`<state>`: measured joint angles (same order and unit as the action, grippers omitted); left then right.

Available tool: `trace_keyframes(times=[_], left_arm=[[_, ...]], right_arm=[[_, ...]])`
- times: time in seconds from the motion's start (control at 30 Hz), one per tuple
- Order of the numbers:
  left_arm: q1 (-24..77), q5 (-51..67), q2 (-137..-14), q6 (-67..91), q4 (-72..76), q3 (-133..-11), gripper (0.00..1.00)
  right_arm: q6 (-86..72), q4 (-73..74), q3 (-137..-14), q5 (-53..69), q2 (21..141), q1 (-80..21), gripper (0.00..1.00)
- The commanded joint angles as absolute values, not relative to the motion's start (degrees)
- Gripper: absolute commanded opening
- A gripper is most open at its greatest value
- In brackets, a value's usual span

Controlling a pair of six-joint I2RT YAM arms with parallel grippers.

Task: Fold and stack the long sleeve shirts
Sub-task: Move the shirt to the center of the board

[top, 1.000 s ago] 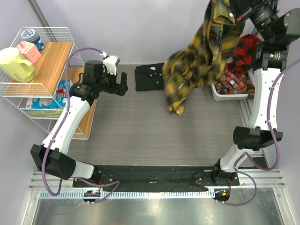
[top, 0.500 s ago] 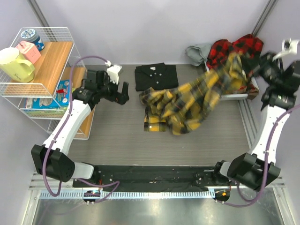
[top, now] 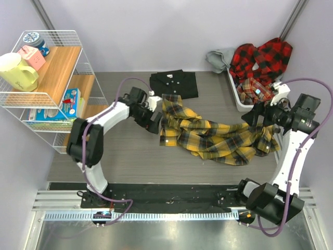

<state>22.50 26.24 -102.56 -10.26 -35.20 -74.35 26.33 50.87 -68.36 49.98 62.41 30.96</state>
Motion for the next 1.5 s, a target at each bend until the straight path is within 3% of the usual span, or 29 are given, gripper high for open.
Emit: trace_keyframes(times=[0.0,0.2,0.3,0.33,0.4,0.43,0.47,0.73,0.9,1.07,1.27,1.47], left_arm=[[26.0,27.3,-105.9,-6.1,-29.6,-76.8,0.89],[32.3,17.0,-111.7,-5.5,-27.0,-78.6,0.88],[33.3,10.9,-113.7,-5.4,-27.2,-78.5,0.73],[33.3,9.5,-114.1,-5.3,-27.6,-78.3,0.56],[32.9,6.3,-113.8,-6.3,-29.2,-78.1,0.34],[32.4,5.5,-113.0,-6.7,-29.8,-78.0,0.10],[31.7,4.8,-111.9,-6.9,-30.2,-77.1,0.01],[17.3,9.4,-92.0,-13.8,-41.5,-75.4,0.00],[14.2,11.2,-84.4,-17.7,-46.3,-78.9,0.00],[14.1,25.4,-76.5,-15.9,-48.3,-84.5,0.00],[15.2,39.8,-75.1,-5.2,-40.4,-98.0,0.00],[21.3,41.9,-83.7,3.0,-34.5,-116.2,0.00]], right_arm=[[31.2,52.0,-63.5,46.5,63.5,24.7,1.00],[30.7,45.8,-56.6,37.8,63.8,15.8,1.00],[31.1,43.5,-55.0,34.5,64.9,12.8,1.00],[31.5,43.1,-54.6,33.8,65.6,12.3,1.00],[32.0,42.4,-54.1,31.9,66.1,11.9,1.00],[33.0,42.4,-54.0,31.2,66.6,11.9,1.00],[33.5,42.4,-54.0,30.5,66.7,12.0,1.00],[37.4,47.0,-57.6,28.1,68.8,12.0,0.92],[38.8,48.2,-57.7,30.9,70.4,11.8,0.87],[35.9,46.1,-59.1,33.6,71.8,10.9,0.86],[33.2,44.6,-64.2,36.7,74.4,10.5,0.87],[28.8,43.2,-70.3,43.8,73.7,10.5,0.98]])
